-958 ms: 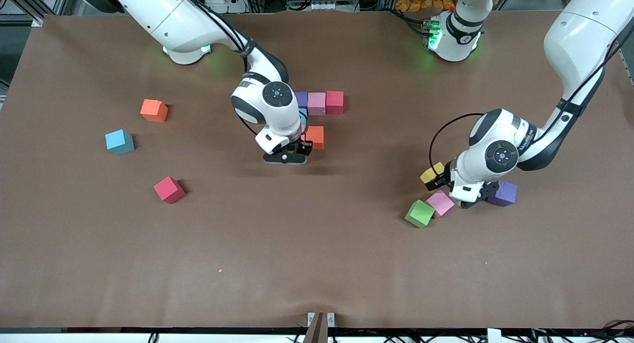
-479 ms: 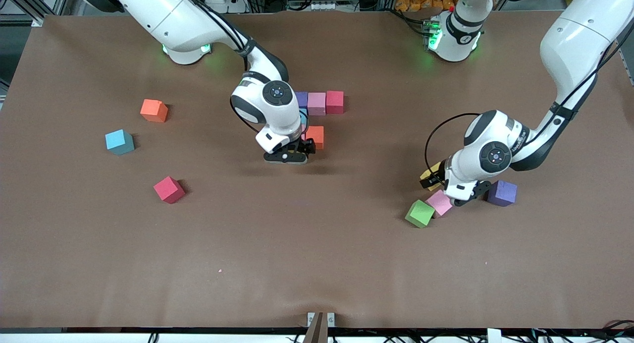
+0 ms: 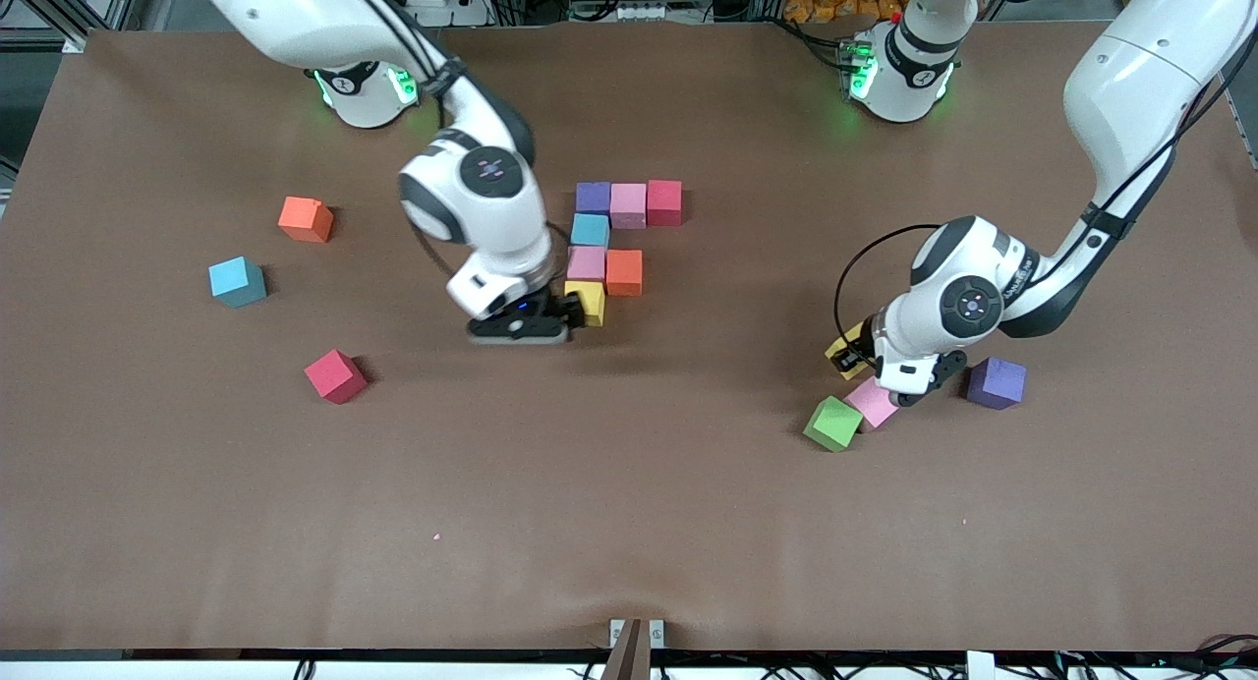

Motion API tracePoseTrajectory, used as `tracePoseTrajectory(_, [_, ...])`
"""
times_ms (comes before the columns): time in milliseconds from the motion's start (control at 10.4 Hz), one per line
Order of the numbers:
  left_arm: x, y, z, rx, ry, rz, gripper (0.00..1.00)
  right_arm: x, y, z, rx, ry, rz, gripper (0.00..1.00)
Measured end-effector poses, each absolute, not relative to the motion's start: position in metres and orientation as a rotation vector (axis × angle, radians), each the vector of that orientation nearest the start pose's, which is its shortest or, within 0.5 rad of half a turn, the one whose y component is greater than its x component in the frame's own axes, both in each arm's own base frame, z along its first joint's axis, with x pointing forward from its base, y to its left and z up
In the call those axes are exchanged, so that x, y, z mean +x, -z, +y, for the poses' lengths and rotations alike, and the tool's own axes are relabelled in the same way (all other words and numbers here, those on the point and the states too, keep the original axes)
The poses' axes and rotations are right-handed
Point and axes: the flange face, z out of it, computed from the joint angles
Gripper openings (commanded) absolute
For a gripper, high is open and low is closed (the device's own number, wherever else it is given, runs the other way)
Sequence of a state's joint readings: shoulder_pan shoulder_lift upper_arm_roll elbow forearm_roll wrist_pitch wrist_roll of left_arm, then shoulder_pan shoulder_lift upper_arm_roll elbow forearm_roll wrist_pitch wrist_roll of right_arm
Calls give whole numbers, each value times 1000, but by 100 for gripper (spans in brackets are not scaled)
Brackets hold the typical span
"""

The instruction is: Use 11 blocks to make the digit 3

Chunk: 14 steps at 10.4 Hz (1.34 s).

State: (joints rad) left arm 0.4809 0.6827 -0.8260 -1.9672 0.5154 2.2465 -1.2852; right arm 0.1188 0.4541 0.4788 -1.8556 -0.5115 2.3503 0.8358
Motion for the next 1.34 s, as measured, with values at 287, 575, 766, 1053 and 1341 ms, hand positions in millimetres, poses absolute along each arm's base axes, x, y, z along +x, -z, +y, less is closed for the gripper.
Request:
tracePoseTrajectory(287, [557, -216, -224, -2897, -232, -1155, 27, 598, -316, 220, -3287, 229, -264, 100])
tracePoseTrajectory(575, [543, -227, -275, -2830, -197, -1309, 27, 602, -292, 160, -3252, 219, -373, 100])
tracePoseTrajectory(766, [535, -231, -294, -2775, -183, -1413, 26, 593, -279, 129, -3215, 265, -440, 100])
tracePoseTrajectory(1053, [528, -235, -308, -2692, -181, -1564, 23, 577, -266, 82, -3198, 264, -551, 100])
tracePoseTrajectory(1341, [518, -240, -326, -2584, -179, -1733, 22, 563, -247, 61, -3168, 265, -629, 100])
